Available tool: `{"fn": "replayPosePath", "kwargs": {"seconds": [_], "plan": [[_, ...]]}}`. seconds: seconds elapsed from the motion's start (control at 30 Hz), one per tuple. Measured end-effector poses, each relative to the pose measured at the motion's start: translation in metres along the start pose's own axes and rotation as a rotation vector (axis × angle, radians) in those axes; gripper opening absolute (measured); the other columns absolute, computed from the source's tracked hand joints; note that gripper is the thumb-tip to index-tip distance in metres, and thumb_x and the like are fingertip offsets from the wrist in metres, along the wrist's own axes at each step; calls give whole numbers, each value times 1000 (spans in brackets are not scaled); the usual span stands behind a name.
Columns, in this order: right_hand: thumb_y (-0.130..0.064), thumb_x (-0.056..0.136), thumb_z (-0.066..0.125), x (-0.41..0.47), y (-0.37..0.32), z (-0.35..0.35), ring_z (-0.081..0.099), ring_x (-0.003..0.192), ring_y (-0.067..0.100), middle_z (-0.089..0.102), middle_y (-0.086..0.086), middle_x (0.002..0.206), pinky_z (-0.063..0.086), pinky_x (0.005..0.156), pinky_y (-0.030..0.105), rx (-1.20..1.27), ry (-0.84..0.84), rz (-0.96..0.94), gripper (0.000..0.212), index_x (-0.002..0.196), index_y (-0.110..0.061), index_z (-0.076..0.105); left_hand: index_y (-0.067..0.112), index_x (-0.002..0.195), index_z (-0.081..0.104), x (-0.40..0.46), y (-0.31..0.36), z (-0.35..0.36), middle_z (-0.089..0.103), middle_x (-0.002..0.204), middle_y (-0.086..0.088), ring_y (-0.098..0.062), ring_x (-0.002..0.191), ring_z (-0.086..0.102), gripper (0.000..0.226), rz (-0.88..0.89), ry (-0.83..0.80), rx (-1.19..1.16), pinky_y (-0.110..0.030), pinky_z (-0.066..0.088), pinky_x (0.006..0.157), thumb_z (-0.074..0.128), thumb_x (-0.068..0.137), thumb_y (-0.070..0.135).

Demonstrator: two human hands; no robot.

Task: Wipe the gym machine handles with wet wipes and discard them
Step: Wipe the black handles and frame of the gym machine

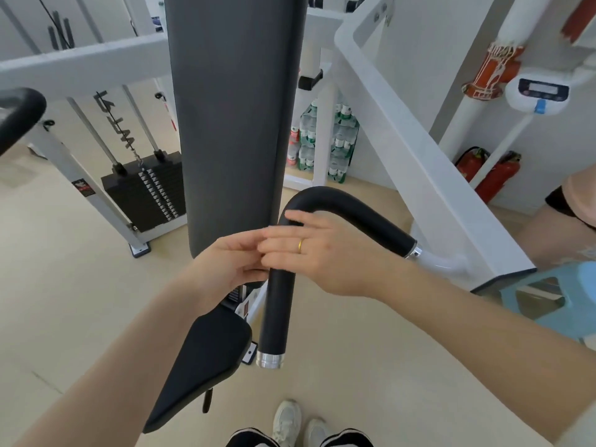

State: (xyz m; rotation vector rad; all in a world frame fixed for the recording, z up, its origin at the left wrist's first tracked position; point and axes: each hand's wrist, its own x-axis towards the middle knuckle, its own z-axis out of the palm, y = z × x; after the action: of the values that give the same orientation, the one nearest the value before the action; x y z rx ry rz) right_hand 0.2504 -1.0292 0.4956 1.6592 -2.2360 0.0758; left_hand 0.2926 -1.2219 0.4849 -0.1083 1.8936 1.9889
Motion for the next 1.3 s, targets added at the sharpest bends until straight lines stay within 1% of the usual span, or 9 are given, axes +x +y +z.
{"fn": "replayPosePath", "kwargs": {"seconds": [0.1, 0.3, 0.43, 0.63, 0.8, 0.97, 1.13, 1.2, 1.3], "plan": [[3, 89, 31, 4, 9, -7, 57, 118, 27, 66, 8, 117, 33, 107, 40, -68, 83, 213, 42, 108, -6, 67, 10, 121, 59, 1, -1, -2, 61, 114, -24, -39, 103, 55, 41, -16, 32, -26, -48, 45, 96, 40, 89, -8], [2, 88, 42, -7, -38, 0, 59, 113, 25, 69, 7, 106, 25, 110, 35, 103, -63, -231, 30, 101, -8, 68, 11, 130, 52, 3, 0, 0, 56, 123, -24, -30, 99, 59, 48, -62, -12, -93, -31, 56, 78, 43, 83, 8], [0, 92, 27, 1, -12, -1, 57, 118, 27, 68, 8, 113, 24, 110, 39, -4, 32, 119, 44, 103, -8, 69, 9, 127, 54, -3, -5, -1, 54, 126, -28, -37, 107, 54, 49, -53, 1, -110, -47, 44, 97, 42, 82, 21], [6, 85, 47, -18, -59, 8, 54, 120, 24, 65, 6, 118, 27, 113, 34, 138, -112, -236, 35, 111, -8, 66, 8, 125, 56, -4, -8, 1, 63, 119, -16, -27, 108, 61, 54, -53, 1, -32, -39, 46, 96, 41, 81, 35], [3, 90, 42, -20, -59, 13, 52, 123, 27, 62, 9, 125, 32, 110, 38, 36, 120, 231, 35, 115, -6, 65, 16, 123, 57, -6, -4, 1, 65, 105, -10, -22, 91, 63, 34, -60, 3, -32, -28, 53, 78, 47, 92, 24], [2, 94, 35, -36, -126, 32, 47, 127, 22, 60, 7, 128, 26, 114, 32, 138, 51, 55, 37, 113, -6, 66, 38, 109, 62, -13, -11, -13, 70, 93, 4, -16, 74, 67, 31, -41, -150, 23, -25, 52, 69, 52, 80, 36], [-10, 98, 35, -20, -126, 33, 39, 131, 10, 43, 0, 139, 31, 110, 21, 417, 400, 873, 37, 133, -8, 46, 29, 125, 55, -18, -14, -13, 70, 95, 5, -15, 76, 64, 33, 39, -197, 28, -25, 50, 72, 43, 97, 18], [-21, 99, 39, -1, -133, 26, 52, 114, 2, 58, -5, 124, 41, 102, 23, 843, 575, 1275, 31, 124, -19, 57, 28, 128, 53, -20, -13, -12, 70, 94, 7, -13, 74, 64, 34, 58, -190, 55, -27, 48, 74, 41, 98, 17], [-25, 99, 39, 9, -145, 26, 63, 89, 11, 66, 5, 99, 51, 81, 27, 1575, 752, 1467, 28, 102, -25, 66, 36, 121, 54, -22, -12, -8, 69, 95, 11, -10, 75, 64, 31, 113, -155, 133, -29, 48, 78, 41, 98, 19]]}}
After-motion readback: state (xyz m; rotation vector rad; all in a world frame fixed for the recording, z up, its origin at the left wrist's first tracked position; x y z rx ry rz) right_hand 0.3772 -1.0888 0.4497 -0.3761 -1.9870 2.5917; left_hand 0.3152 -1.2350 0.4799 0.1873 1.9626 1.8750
